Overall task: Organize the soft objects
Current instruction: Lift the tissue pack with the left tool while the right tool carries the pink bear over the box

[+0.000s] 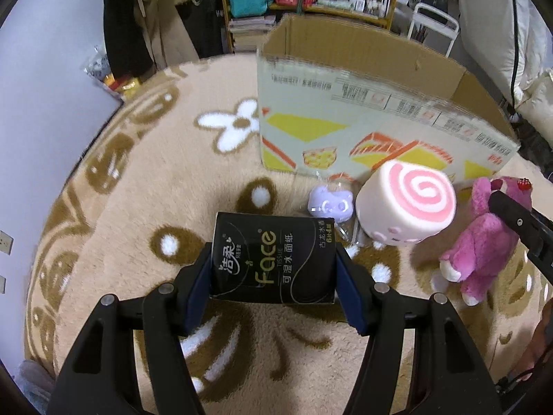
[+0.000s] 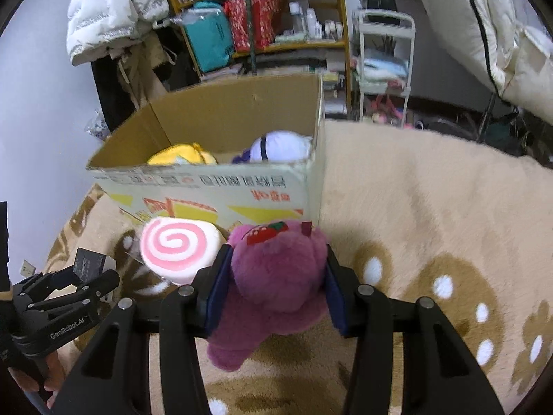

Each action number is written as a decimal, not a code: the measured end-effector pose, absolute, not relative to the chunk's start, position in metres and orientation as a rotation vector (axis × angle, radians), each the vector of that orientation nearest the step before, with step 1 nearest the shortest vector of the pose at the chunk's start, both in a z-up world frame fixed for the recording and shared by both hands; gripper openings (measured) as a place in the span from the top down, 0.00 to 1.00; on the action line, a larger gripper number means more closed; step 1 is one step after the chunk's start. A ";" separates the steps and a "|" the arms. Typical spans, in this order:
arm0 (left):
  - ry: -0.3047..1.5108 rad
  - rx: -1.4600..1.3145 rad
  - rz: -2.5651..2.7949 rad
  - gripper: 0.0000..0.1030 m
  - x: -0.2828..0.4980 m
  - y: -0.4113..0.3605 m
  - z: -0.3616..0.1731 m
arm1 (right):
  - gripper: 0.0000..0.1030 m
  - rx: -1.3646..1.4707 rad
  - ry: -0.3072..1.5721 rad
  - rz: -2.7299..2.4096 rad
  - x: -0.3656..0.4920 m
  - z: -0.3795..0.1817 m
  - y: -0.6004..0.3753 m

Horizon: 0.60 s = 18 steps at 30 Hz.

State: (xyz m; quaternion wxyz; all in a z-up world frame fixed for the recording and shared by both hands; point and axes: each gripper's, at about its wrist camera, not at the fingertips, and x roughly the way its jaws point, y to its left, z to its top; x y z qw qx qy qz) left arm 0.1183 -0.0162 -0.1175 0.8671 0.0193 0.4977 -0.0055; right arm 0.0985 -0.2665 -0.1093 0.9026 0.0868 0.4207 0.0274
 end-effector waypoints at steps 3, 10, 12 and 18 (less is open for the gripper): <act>0.979 0.052 -0.003 0.39 0.110 -0.018 -0.100 | 0.49 0.164 0.821 0.055 0.090 -0.095 -0.267; 0.795 0.074 -0.018 0.39 0.088 -0.023 -0.059 | 0.49 0.100 0.662 0.026 0.072 -0.057 -0.261; 0.742 0.079 -0.023 0.39 0.083 -0.024 -0.047 | 0.49 0.102 0.629 0.026 0.068 -0.050 -0.261; 0.592 0.103 -0.025 0.38 0.070 -0.028 -0.018 | 0.49 0.087 0.544 0.029 0.066 -0.031 -0.262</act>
